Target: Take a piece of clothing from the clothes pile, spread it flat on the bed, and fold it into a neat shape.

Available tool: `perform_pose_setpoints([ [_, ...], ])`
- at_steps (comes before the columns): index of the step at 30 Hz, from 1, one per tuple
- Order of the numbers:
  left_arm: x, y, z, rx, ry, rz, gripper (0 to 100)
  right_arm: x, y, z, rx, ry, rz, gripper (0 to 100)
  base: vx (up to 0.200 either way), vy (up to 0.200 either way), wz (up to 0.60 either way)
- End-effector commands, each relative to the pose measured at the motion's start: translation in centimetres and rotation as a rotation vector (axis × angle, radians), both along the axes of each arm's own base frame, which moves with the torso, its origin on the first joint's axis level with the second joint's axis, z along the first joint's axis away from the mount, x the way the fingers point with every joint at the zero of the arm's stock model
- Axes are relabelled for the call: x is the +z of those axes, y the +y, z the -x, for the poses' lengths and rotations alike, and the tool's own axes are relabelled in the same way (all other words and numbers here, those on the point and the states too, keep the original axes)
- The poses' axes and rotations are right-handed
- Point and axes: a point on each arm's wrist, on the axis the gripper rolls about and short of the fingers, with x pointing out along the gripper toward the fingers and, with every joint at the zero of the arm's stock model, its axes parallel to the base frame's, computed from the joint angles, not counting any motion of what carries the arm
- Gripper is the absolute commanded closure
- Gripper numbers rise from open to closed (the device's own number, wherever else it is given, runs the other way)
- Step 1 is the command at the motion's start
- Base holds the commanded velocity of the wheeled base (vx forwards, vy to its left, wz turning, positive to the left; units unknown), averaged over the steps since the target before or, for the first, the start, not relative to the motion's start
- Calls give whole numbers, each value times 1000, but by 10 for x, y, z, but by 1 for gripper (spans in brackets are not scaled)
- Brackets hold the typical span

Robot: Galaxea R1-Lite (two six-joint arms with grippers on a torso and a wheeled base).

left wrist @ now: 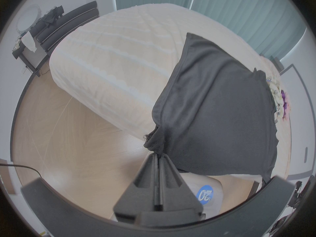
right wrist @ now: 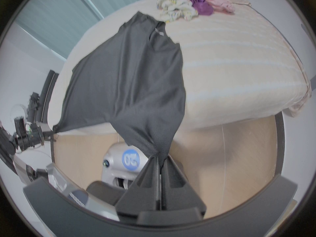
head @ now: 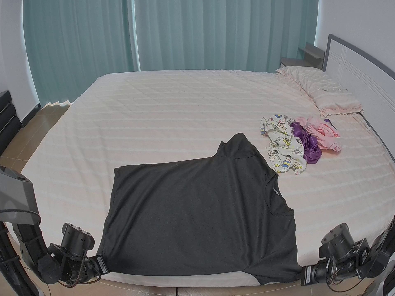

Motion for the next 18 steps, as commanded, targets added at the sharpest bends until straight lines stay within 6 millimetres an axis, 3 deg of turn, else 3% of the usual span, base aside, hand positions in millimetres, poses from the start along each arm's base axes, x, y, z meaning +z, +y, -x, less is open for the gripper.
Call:
perform_pose_setpoints([
  [1,19,4,-11,38,-127,41,100,21,-2,-25,-59,-139,-61,100,0,0,0],
  [11,32,2,-53,67,-256,92,100,44,7,-74,-104,-229,-92,100,0,0,0],
  [17,35,7,-62,97,-284,93,100,56,10,-94,-124,-226,-93,100,0,0,0],
  [18,36,10,-62,112,-288,92,100,62,13,-105,-132,-248,-101,100,0,0,0],
])
